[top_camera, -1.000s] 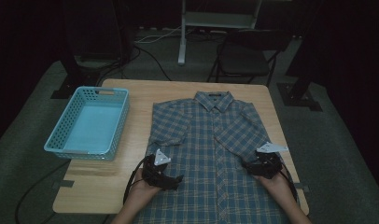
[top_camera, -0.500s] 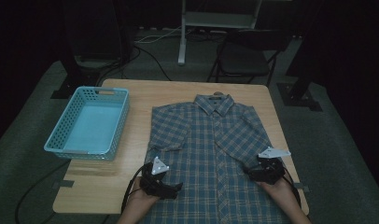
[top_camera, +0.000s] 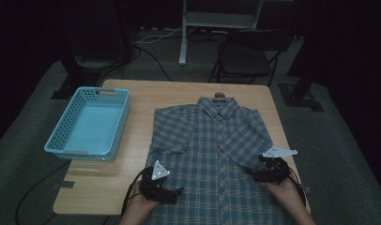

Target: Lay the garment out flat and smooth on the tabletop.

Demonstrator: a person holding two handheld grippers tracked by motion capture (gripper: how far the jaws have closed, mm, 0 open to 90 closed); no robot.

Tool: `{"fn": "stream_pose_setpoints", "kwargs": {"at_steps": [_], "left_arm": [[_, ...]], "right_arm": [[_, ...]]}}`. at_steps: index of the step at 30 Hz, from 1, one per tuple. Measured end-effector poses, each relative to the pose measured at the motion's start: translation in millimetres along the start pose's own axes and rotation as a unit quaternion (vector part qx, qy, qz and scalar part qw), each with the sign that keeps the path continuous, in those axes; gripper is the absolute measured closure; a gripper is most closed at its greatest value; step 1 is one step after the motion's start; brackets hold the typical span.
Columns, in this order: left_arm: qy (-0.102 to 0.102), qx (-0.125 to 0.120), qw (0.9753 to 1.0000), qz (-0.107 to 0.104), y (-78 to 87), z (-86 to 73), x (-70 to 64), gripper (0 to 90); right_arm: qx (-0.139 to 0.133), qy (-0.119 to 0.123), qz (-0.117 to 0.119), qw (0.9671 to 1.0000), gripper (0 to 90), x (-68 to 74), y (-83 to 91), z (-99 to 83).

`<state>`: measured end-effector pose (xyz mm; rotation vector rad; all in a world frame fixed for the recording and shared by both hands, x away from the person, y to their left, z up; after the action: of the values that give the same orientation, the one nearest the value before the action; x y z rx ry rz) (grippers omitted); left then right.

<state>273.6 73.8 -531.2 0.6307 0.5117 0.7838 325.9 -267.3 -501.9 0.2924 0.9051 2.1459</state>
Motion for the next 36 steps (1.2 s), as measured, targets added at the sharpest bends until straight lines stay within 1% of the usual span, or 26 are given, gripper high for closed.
{"fn": "stream_pose_setpoints", "kwargs": {"at_steps": [2, 3, 4, 6, 7, 8, 9, 10, 11, 13, 14, 15, 16, 17, 18, 20, 21, 23, 24, 25, 26, 28, 30, 32, 34, 36], "left_arm": [[-0.009, -0.009, 0.9999, 0.004, 6.9, 2.5, -1.3, 0.4], [-0.013, -0.013, 0.9998, 0.002, 10.1, 3.5, -0.5, 0.4], [-0.013, -0.010, 0.9999, 0.002, 11.4, 3.5, 0.9, 0.4], [0.000, 0.000, 0.9999, 0.013, 15.1, 1.8, 8.8, 0.4], [0.000, 0.000, 0.9999, 0.013, 15.1, 1.8, 8.8, 0.4], [0.009, -0.002, 0.9998, 0.019, 18.0, 1.0, 13.8, 0.4], [0.017, -0.006, 0.9997, 0.019, 20.3, 0.3, 17.5, 0.4], [0.022, -0.008, 0.9995, 0.020, 21.4, -0.4, 20.2, 0.4], [0.030, -0.009, 0.9993, 0.022, 23.5, -1.9, 24.6, 0.3], [0.036, -0.011, 0.9990, 0.026, 25.1, -4.7, 30.0, 0.4], [0.037, -0.011, 0.9988, 0.031, 25.8, -6.3, 32.5, 0.3], [0.039, -0.014, 0.9985, 0.034, 25.9, -7.6, 34.3, 0.3], [0.040, -0.018, 0.9984, 0.034, 25.8, -8.4, 35.6, 0.3], [0.044, -0.024, 0.9980, 0.038, 25.7, -10.2, 38.4, 0.4], [0.044, -0.024, 0.9980, 0.038, 25.7, -10.2, 38.4, 0.4], [0.047, -0.025, 0.9979, 0.037, 25.4, -11.5, 39.0, 0.3], [0.046, -0.024, 0.9980, 0.037, 25.1, -11.8, 38.9, 0.3], [0.040, -0.016, 0.9982, 0.041, 24.2, -13.0, 38.7, 0.4], [0.040, -0.017, 0.9983, 0.040, 23.7, -13.2, 38.3, 0.3], [0.039, -0.016, 0.9983, 0.041, 23.4, -13.6, 38.1, 0.4], [0.037, -0.016, 0.9983, 0.042, 23.1, -13.8, 38.2, 0.4], [0.042, -0.017, 0.9981, 0.042, 22.5, -14.1, 38.5, 0.3], [0.041, -0.017, 0.9980, 0.044, 22.7, -14.0, 39.5, 0.4], [0.040, -0.007, 0.9978, 0.053, 22.2, -15.2, 40.9, 0.4], [0.038, -0.006, 0.9977, 0.056, 22.2, -15.4, 41.1, 0.4], [0.037, -0.006, 0.9976, 0.058, 21.9, -15.4, 40.9, 0.4]], "right_arm": [[-0.020, 0.007, 0.003, 0.9998, 23.8, -3.2, 4.5, 19.6], [-0.027, 0.006, 0.008, 0.9996, 23.9, -4.5, 4.8, 28.0], [-0.031, 0.008, 0.016, 0.9994, 24.6, -4.8, 3.3, 37.5], [-0.034, 0.014, 0.022, 0.9991, 25.9, -5.0, -2.2, 49.2], [-0.034, 0.014, 0.022, 0.9991, 25.9, -5.0, -2.2, 49.2], [-0.028, 0.019, 0.031, 0.9990, 26.8, -4.7, -8.6, 55.7], [-0.017, 0.025, 0.040, 0.9987, 27.9, -4.1, -22.6, 64.7], [-0.017, 0.025, 0.040, 0.9987, 27.9, -4.1, -22.6, 64.7], [-0.013, 0.025, 0.045, 0.9986, 28.0, -3.7, -27.4, 66.9], [-0.005, 0.020, 0.057, 0.9981, 30.4, -2.0, -39.7, 72.2], [-0.002, 0.019, 0.065, 0.9977, 31.5, -0.8, -47.4, 74.7], [0.007, 0.024, 0.072, 0.9971, 35.1, 0.3, -60.4, 77.2], [0.013, 0.023, 0.077, 0.9967, 36.6, 1.3, -65.1, 77.5], [0.019, 0.023, 0.077, 0.9966, 37.0, 1.8, -71.1, 77.8], [0.019, 0.023, 0.077, 0.9966, 37.0, 1.8, -71.1, 77.8], [0.031, 0.028, 0.081, 0.9959, 38.9, 4.7, -82.2, 77.4], [0.037, 0.036, 0.077, 0.9957, 39.2, 5.8, -86.8, 76.5], [0.046, 0.043, 0.072, 0.9954, 39.9, 6.7, -91.8, 75.4], [0.051, 0.046, 0.066, 0.9954, 41.0, 7.2, -94.2, 74.8], [0.054, 0.052, 0.064, 0.9951, 41.8, 6.9, -95.9, 74.2], [0.058, 0.054, 0.061, 0.9950, 42.1, 6.9, -97.3, 73.6], [0.062, 0.053, 0.057, 0.9951, 43.4, 6.4, -99.1, 72.1], [0.063, 0.049, 0.056, 0.9952, 44.2, 5.6, -100.4, 70.8], [0.062, 0.048, 0.057, 0.9953, 45.9, 5.6, -100.5, 70.5], [0.062, 0.048, 0.057, 0.9953, 49.6, 5.6, -100.3, 70.9], [0.063, 0.050, 0.060, 0.9949, 56.5, 5.7, -100.1, 71.6]]}}
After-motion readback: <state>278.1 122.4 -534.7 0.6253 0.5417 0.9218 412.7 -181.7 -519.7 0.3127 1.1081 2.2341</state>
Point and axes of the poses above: each handheld gripper's, and its own axes: y roughly backward along the jaws, z roughly out of its top, x roughly to its left, the point moved 6 cm from there along -y, roughly forward along the jaws, and after that the axes turned 8 degrees about y, right-handed, at the moved point
